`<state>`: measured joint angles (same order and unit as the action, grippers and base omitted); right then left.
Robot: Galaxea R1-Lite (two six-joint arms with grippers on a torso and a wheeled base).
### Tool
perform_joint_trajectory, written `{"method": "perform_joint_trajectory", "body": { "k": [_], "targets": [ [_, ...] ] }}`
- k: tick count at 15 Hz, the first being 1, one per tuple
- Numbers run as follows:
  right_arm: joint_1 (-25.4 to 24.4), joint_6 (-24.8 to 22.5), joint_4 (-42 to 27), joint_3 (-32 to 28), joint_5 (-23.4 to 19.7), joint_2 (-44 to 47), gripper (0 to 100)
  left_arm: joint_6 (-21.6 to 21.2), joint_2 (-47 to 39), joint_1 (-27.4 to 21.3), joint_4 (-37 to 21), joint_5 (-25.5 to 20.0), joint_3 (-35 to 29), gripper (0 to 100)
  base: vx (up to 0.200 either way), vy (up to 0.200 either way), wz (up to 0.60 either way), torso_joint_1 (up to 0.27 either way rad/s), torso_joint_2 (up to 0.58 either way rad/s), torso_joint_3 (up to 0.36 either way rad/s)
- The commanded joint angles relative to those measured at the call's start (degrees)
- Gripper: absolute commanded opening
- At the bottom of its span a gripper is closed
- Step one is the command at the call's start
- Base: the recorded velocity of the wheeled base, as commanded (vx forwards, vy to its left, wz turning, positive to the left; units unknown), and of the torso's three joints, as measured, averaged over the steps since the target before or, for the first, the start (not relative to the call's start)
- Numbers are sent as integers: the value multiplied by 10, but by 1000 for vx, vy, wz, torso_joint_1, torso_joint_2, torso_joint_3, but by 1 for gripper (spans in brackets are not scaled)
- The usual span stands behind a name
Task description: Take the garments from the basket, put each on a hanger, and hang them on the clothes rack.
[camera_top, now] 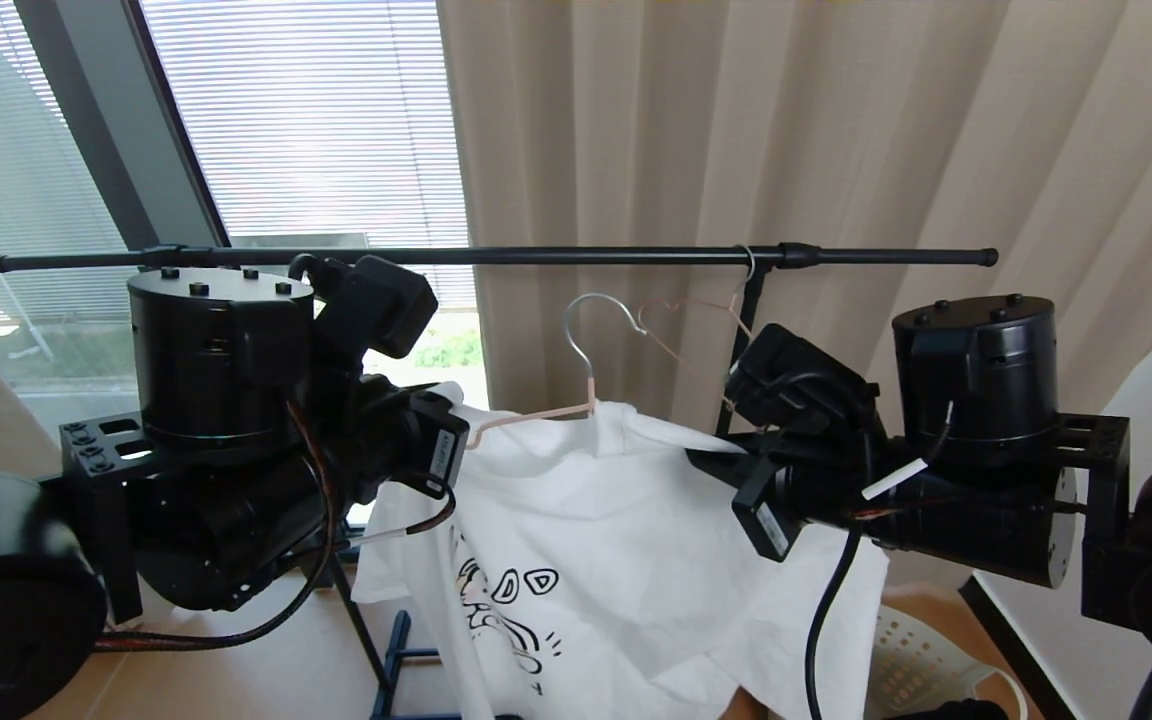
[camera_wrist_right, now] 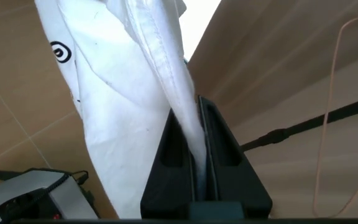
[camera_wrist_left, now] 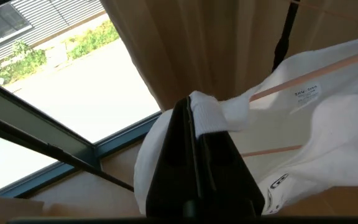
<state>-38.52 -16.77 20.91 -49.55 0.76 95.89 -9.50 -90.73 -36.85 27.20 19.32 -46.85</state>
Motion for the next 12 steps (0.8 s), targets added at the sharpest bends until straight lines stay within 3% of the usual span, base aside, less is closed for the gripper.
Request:
{"method": "perform_joint_trajectory", "body": {
  "k": [1, 4, 8, 11, 12],
  "targets": [
    [-5, 1, -1, 4, -4, 11, 0, 0, 0, -5, 0, 0, -11, 0, 0, 0, 0, 0, 0, 0],
    [-8, 1, 0, 12, -59, 12, 0, 0, 1, -16, 0, 0, -15, 0, 0, 0, 0, 0, 0, 0],
    [-14, 3, 8, 10, -62, 40, 0, 0, 18, -37, -4, 0, -18, 0, 0, 0, 0, 0, 0, 0],
    [-5, 6, 121, 45, -32, 46, 0, -1, 28, -30, -59, 11, -23, 0, 0, 0, 0, 0, 0, 0],
    [9, 2, 115, 46, -34, 18, 0, -2, 29, -8, -70, 16, -23, 0, 0, 0, 0, 0, 0, 0]
  ]
}}
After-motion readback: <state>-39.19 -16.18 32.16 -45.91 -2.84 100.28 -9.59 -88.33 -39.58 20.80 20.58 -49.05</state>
